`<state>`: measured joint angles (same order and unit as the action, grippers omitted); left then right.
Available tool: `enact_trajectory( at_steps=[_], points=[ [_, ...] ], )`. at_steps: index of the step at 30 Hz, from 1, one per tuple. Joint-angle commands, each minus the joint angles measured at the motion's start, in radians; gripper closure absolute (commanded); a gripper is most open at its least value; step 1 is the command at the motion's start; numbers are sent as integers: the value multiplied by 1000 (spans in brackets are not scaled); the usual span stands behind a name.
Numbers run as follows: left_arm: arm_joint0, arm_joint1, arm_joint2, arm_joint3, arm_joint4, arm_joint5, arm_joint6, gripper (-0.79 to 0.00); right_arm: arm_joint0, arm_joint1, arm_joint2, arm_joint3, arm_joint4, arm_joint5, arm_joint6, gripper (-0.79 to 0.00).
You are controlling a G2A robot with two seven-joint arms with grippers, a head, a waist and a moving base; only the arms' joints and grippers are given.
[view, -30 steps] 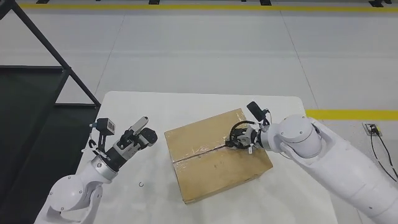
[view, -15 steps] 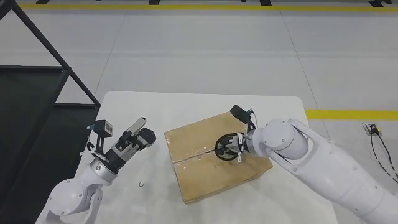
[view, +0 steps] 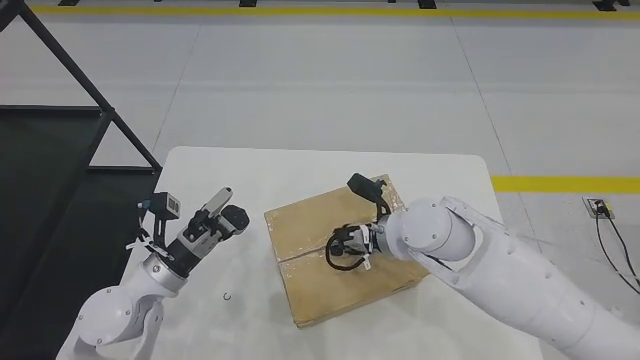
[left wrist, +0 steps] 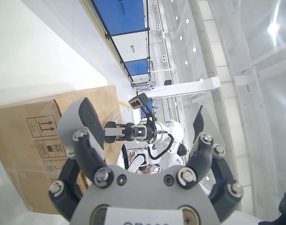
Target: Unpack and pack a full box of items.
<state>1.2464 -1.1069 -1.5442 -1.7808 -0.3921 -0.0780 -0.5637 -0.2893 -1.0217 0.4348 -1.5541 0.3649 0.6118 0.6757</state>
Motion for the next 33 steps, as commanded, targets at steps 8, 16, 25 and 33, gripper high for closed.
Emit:
enact_trajectory(
  at_steps=[8,16,25,33],
  points=[
    [9,1,-12,3,-8,-10,1,-785,10,-46,-18,20,-21,-9,22,0],
    [12,0,-11,6,-8,-14,1,-785,15,-90,-27,38,-29,-21,13,0],
    [24,1,-24,11,-16,-23,-2,-785,38,-150,-53,78,-48,-25,25,0],
    [25,2,-28,16,-21,-23,-9,-785,65,-194,-74,111,-90,-5,66,0]
  ],
)
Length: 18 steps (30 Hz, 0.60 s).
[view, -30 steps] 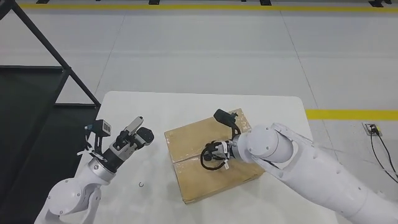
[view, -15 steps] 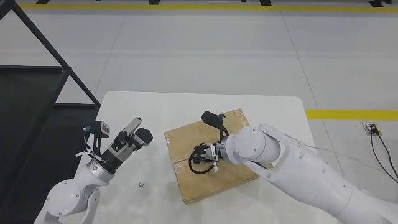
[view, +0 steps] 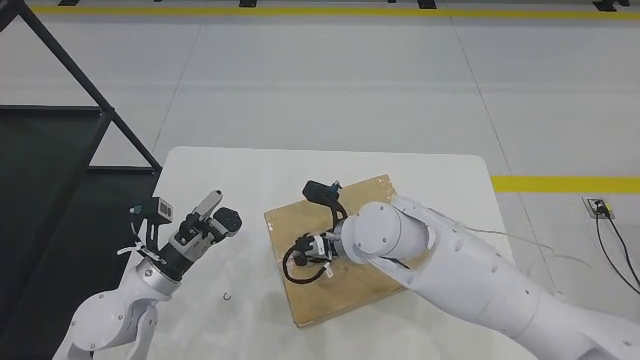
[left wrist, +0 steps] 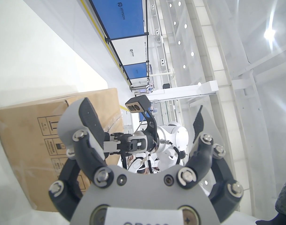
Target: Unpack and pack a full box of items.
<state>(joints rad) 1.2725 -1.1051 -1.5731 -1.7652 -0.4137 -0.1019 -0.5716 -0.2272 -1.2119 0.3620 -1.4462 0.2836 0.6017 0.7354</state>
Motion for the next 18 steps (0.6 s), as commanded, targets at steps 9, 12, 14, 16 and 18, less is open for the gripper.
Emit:
enact_trajectory(
  at_steps=[9,12,14,16,18],
  points=[
    [-17,0,14,2,9,10,-10,-785,-19,9,45,-17,-73,59,20,0],
    [-22,0,20,1,14,13,-11,-785,-39,29,83,-36,-90,80,24,0],
    [-26,0,24,1,17,15,-11,-785,-53,43,107,-55,-106,95,32,0],
    [-31,-1,28,-1,19,18,-13,-785,-68,57,130,-74,-125,110,42,0],
    [-35,-1,32,-2,21,22,-11,-785,-82,71,149,-94,-147,126,53,0]
  ],
)
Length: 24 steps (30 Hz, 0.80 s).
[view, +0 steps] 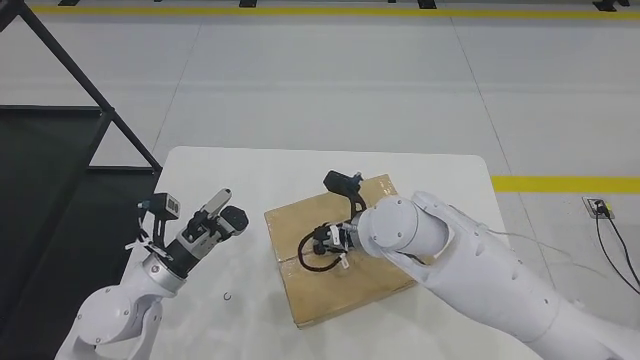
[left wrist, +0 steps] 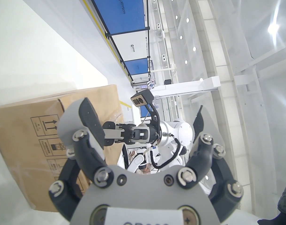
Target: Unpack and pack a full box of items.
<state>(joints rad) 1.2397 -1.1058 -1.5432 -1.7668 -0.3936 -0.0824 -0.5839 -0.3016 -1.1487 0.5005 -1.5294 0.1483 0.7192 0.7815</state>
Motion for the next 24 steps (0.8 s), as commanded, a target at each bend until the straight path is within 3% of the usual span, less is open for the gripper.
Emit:
enact_trajectory(
  at_steps=[1,12,24],
  points=[
    [-4,0,4,-1,2,3,0,-785,-16,14,21,-21,-22,16,11,0],
    [-23,-1,19,-3,14,12,2,-785,-112,82,175,-80,-77,49,29,0],
    [-24,0,12,0,10,8,2,-785,-184,127,319,-17,-64,22,74,0]
  ],
)
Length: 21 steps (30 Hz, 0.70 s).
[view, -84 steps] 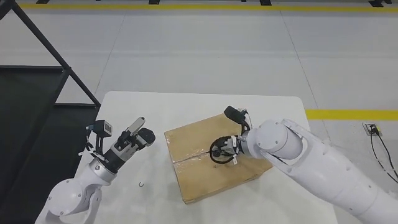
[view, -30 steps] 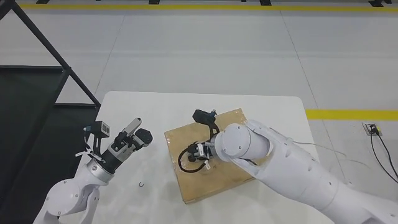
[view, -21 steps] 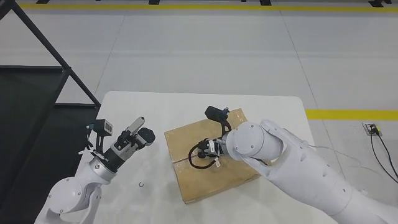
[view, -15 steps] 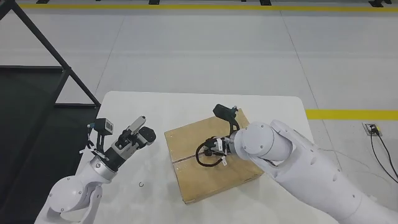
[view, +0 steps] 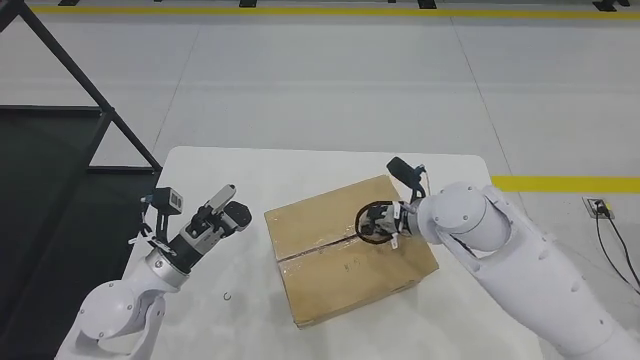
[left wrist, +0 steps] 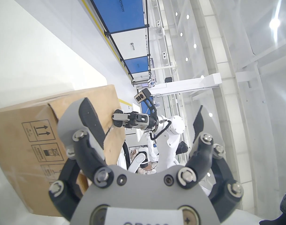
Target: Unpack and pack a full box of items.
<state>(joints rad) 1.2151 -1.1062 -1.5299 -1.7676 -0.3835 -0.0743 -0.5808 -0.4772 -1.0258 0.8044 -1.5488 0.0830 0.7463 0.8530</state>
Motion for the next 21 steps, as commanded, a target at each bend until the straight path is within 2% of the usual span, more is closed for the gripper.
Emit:
enact_trajectory(
  at_steps=[1,12,21],
  points=[
    [0,0,-2,0,1,1,0,-785,-17,9,28,4,4,-12,9,0],
    [-5,0,7,-5,8,4,0,-785,-121,48,169,16,28,-80,3,0],
    [-2,0,10,-12,15,6,0,-785,-234,72,328,36,138,-147,-60,0]
  ],
)
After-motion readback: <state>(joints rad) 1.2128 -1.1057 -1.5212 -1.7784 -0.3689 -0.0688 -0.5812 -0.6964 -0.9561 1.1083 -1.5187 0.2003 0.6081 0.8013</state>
